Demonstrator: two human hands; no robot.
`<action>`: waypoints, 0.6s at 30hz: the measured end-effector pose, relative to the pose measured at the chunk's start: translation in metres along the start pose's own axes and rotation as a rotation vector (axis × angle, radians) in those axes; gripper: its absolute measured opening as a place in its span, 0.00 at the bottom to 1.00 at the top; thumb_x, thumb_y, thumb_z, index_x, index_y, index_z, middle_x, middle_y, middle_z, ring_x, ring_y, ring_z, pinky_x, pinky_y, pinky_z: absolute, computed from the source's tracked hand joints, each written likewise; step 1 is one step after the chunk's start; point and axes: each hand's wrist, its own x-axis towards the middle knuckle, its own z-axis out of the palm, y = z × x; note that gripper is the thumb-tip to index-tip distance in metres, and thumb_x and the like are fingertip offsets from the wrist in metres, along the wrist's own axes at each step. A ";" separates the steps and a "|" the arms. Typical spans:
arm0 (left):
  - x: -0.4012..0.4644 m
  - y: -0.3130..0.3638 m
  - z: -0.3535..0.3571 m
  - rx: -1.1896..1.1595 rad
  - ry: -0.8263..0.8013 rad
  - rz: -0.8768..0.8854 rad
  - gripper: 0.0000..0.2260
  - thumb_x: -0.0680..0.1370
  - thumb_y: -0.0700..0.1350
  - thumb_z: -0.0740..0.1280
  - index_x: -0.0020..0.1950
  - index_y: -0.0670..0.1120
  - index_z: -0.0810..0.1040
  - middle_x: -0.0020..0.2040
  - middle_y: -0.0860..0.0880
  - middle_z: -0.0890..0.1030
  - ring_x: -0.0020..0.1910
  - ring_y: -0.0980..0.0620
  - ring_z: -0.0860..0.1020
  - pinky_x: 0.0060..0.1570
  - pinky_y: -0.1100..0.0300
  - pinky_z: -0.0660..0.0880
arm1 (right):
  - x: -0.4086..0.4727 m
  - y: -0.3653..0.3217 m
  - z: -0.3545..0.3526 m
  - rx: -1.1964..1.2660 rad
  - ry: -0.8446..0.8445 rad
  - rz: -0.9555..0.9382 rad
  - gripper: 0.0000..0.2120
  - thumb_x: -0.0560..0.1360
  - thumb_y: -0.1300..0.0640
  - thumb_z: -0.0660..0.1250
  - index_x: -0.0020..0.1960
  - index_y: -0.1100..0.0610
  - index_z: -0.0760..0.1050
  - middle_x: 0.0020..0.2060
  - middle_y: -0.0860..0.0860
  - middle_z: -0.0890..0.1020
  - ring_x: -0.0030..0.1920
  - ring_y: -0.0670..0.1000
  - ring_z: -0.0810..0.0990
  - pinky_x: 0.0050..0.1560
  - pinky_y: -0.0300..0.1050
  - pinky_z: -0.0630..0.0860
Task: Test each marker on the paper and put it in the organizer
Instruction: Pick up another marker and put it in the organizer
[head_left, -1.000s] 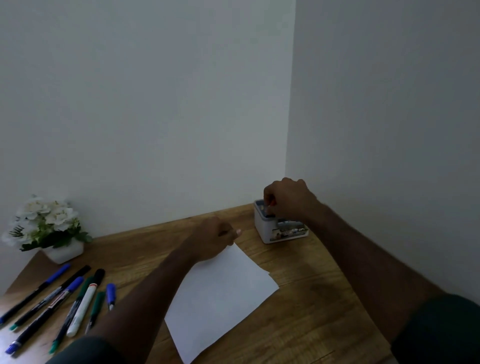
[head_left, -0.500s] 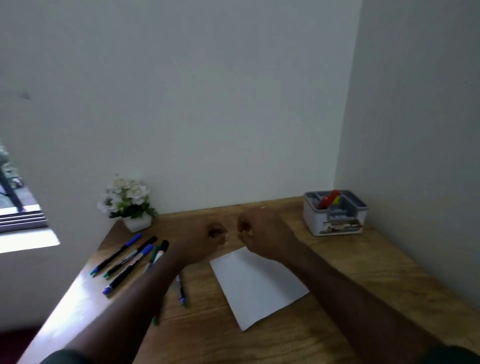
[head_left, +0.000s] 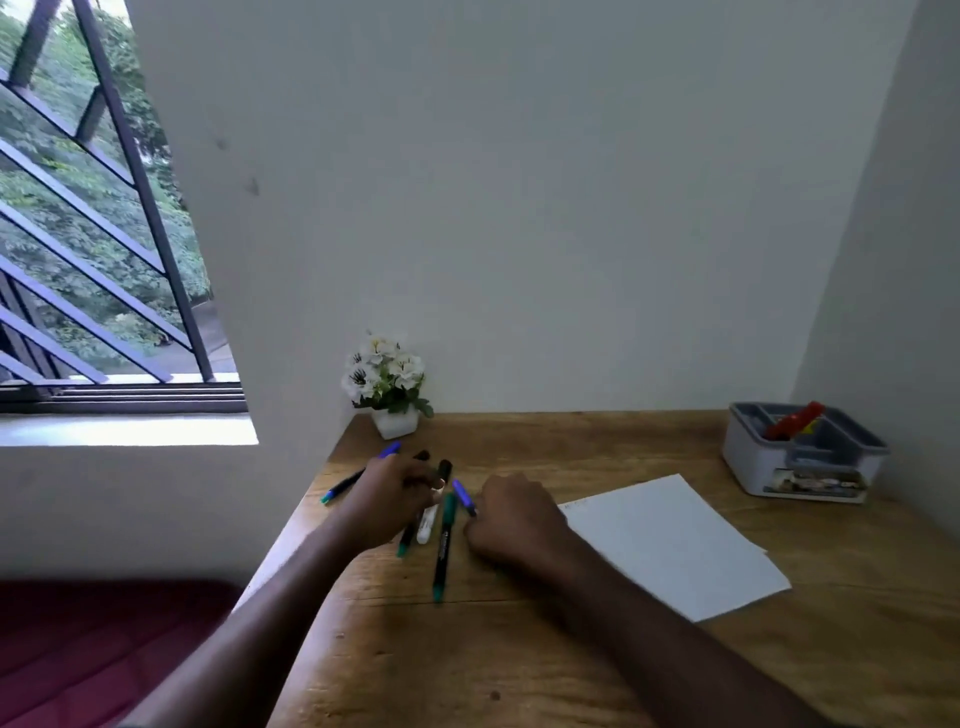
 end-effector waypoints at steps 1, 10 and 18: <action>0.001 0.000 0.002 -0.009 0.007 0.020 0.08 0.75 0.42 0.71 0.53 0.49 0.84 0.44 0.57 0.80 0.43 0.60 0.78 0.39 0.74 0.70 | 0.001 0.002 -0.003 0.014 0.039 0.002 0.07 0.75 0.51 0.66 0.44 0.54 0.74 0.41 0.51 0.77 0.43 0.52 0.78 0.39 0.46 0.75; 0.033 0.018 0.034 -0.228 0.035 0.190 0.19 0.76 0.48 0.71 0.67 0.58 0.76 0.67 0.57 0.77 0.68 0.60 0.72 0.67 0.56 0.70 | 0.010 0.088 -0.031 0.286 0.313 -0.245 0.02 0.76 0.52 0.71 0.45 0.50 0.80 0.35 0.42 0.80 0.37 0.42 0.78 0.37 0.34 0.68; 0.058 0.056 0.068 -0.339 -0.058 0.237 0.06 0.78 0.50 0.68 0.54 0.58 0.82 0.50 0.61 0.82 0.51 0.64 0.77 0.52 0.66 0.74 | 0.002 0.134 -0.042 0.881 0.391 -0.150 0.05 0.70 0.60 0.78 0.42 0.50 0.87 0.36 0.52 0.86 0.39 0.50 0.85 0.40 0.42 0.79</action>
